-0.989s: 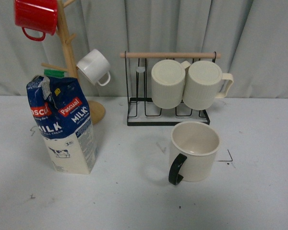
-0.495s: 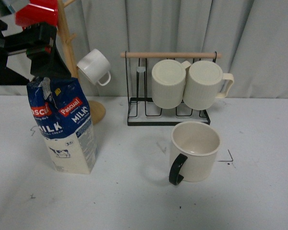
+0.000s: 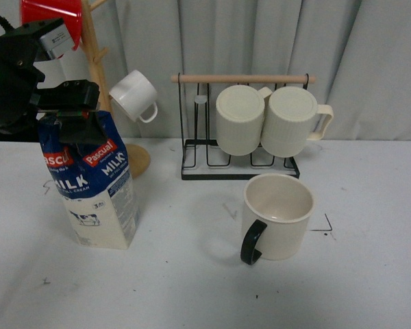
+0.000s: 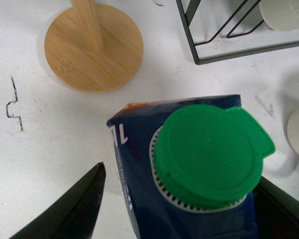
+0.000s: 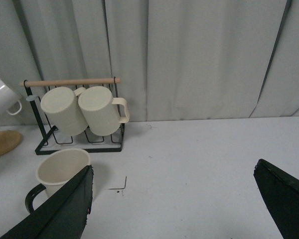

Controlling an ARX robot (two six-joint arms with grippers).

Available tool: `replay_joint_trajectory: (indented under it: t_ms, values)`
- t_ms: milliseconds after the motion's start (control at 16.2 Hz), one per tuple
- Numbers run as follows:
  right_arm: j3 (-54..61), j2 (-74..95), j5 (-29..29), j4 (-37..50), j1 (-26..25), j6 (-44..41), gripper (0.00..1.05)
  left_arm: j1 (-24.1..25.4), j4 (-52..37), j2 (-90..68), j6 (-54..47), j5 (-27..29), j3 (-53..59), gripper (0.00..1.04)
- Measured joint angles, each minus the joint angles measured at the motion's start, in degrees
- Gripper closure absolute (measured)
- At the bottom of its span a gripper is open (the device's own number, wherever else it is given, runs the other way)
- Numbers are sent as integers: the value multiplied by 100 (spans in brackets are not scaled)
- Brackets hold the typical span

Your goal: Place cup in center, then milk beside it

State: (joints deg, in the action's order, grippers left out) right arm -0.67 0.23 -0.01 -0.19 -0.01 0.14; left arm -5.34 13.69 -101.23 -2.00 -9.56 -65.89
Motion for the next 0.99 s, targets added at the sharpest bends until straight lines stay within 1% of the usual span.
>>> replay_joint_trajectory:
  t_ms: [247, 371, 556, 804, 989]
  values:
    - [0, 0, 0, -2, 0, 0, 6, -63, -24, -33, 22, 116, -79, 72]
    - [0, 0, 0, -2, 0, 0, 6, -116, 2, -33, 61, 162, -98, 86]
    - [0, 0, 0, -2, 0, 0, 6, -240, 184, -31, 195, 317, -212, 97]
    - [0, 0, 0, -2, 0, 0, 6, -782, 459, -31, 378, 361, -568, 99]
    - [0, 0, 0, -2, 0, 0, 6, -1088, 417, -31, 612, 369, -833, 100]
